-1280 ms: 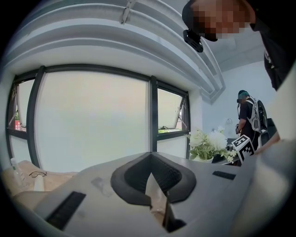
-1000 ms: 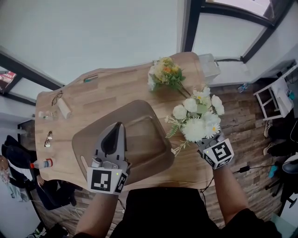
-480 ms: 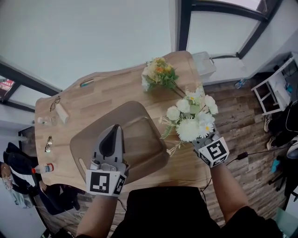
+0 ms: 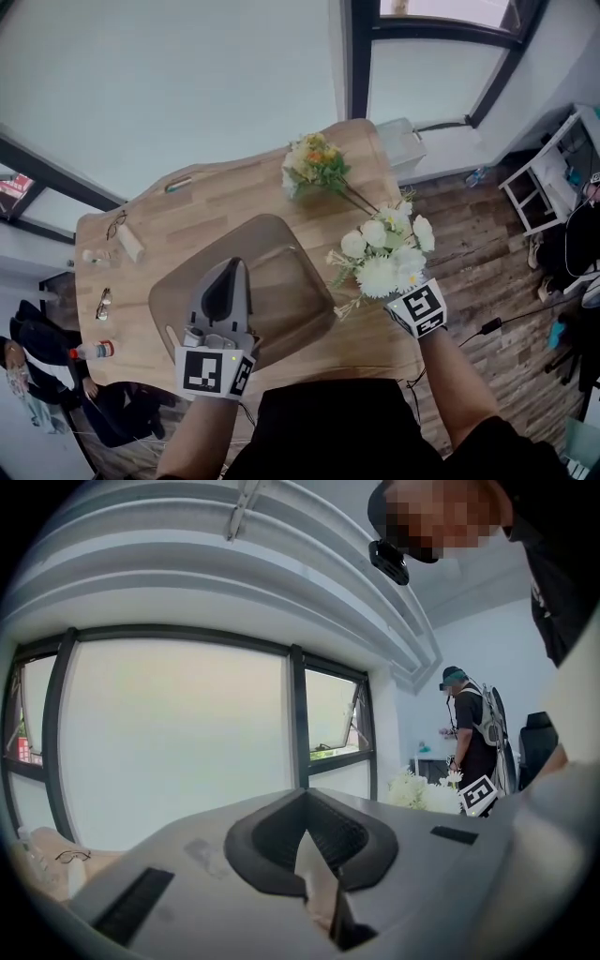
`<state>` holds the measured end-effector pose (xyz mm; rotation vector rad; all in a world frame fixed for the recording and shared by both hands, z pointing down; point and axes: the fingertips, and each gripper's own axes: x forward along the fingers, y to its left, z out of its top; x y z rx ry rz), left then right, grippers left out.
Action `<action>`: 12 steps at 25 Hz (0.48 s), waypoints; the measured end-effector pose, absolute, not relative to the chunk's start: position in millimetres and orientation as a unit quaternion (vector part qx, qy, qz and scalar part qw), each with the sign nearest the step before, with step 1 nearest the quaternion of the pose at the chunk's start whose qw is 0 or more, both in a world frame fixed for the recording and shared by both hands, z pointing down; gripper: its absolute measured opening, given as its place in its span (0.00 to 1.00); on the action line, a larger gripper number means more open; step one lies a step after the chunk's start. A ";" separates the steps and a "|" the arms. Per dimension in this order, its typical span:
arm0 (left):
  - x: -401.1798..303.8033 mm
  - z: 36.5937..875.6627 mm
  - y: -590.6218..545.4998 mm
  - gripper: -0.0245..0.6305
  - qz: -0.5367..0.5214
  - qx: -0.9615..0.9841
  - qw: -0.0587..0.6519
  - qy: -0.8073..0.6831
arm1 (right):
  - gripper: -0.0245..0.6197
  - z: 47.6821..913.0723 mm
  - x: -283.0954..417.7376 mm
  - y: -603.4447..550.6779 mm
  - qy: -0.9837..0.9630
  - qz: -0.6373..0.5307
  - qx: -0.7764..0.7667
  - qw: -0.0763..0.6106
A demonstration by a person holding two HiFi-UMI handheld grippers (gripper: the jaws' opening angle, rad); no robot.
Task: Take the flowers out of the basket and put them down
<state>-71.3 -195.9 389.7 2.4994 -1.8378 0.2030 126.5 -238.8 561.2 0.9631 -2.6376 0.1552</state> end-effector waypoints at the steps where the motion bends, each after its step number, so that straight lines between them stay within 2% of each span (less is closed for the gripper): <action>1: -71.5 386.1 -195.0 0.04 0.065 0.804 0.013 -0.591 | 0.48 560.9 128.1 -237.3 -0.925 0.056 0.338 0.165; 12: -80.5 356.9 -182.5 0.04 0.049 0.807 -0.008 -0.588 | 0.50 552.3 147.8 -216.3 -0.913 0.067 0.358 0.183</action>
